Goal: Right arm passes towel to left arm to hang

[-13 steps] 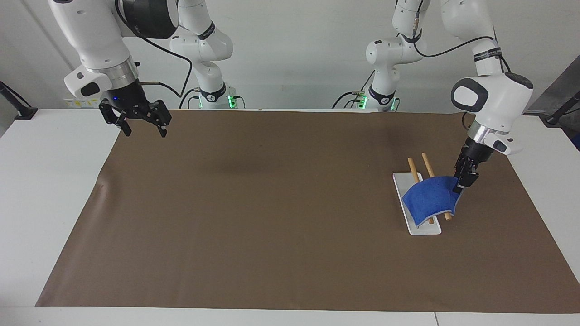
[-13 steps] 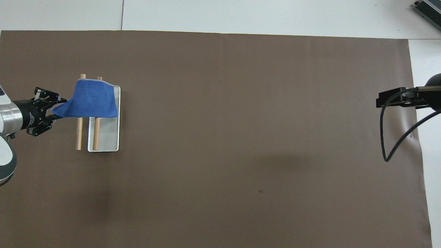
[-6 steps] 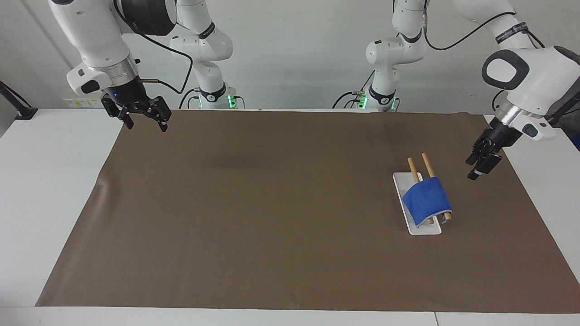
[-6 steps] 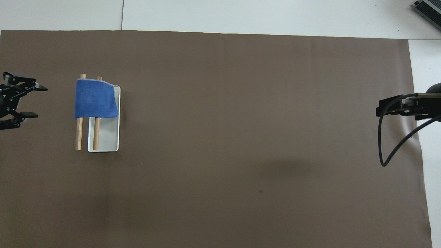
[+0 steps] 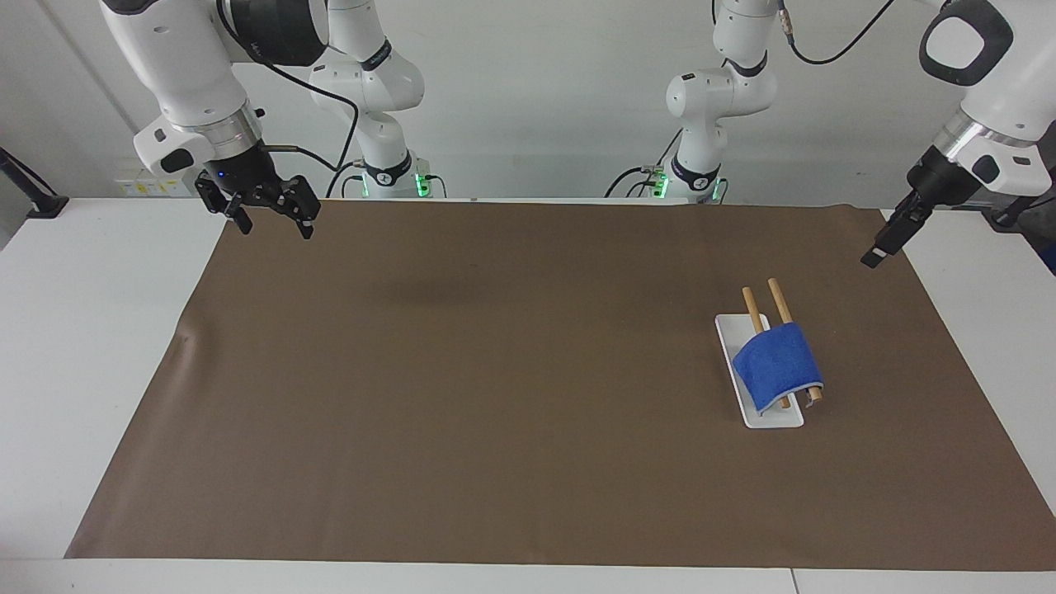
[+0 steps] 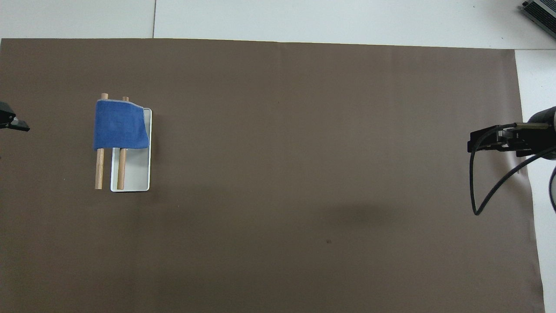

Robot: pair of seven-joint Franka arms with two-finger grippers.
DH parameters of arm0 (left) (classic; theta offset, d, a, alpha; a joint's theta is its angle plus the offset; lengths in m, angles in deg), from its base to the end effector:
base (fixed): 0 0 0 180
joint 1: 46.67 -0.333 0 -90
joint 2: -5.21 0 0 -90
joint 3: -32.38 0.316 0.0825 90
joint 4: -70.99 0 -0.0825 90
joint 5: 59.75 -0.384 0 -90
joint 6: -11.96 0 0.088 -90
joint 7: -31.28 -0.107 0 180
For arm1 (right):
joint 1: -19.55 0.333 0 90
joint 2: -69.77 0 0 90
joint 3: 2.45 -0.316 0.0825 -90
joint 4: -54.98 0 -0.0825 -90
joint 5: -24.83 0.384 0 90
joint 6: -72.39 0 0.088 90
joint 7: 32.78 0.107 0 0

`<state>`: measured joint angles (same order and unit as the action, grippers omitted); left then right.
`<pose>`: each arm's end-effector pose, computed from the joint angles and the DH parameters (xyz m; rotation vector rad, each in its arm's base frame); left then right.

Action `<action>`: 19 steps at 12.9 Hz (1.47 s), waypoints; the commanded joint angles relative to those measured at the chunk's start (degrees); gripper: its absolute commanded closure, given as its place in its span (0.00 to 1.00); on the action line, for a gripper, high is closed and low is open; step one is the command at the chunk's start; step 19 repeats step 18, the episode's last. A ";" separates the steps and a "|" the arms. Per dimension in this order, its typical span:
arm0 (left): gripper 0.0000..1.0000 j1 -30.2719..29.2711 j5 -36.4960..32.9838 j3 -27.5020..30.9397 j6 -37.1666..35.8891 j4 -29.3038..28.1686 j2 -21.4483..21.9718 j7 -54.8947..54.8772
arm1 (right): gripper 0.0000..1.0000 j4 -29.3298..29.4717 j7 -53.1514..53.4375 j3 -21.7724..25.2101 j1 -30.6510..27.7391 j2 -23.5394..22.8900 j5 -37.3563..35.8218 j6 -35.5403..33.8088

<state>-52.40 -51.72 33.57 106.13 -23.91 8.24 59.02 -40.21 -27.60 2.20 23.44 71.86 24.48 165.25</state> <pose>0.5421 0.0520 0.6205 2.8562 0.9029 0.0209 0.5463 -0.0087 0.6060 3.1341 -0.1620 -0.0066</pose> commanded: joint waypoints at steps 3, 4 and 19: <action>0.20 0.11 -11.08 -3.38 -6.97 1.56 2.42 -18.66 | 0.00 -2.37 1.32 -0.52 0.25 2.05 -0.79 0.30; 0.20 0.11 -13.55 -4.09 -6.80 1.38 2.78 -21.73 | 0.00 -2.02 1.06 -0.43 0.25 1.87 -0.79 0.22; 0.00 0.20 -8.03 -6.21 0.67 -0.81 3.13 -25.98 | 0.00 2.20 -0.09 -0.25 0.16 0.38 0.26 -2.95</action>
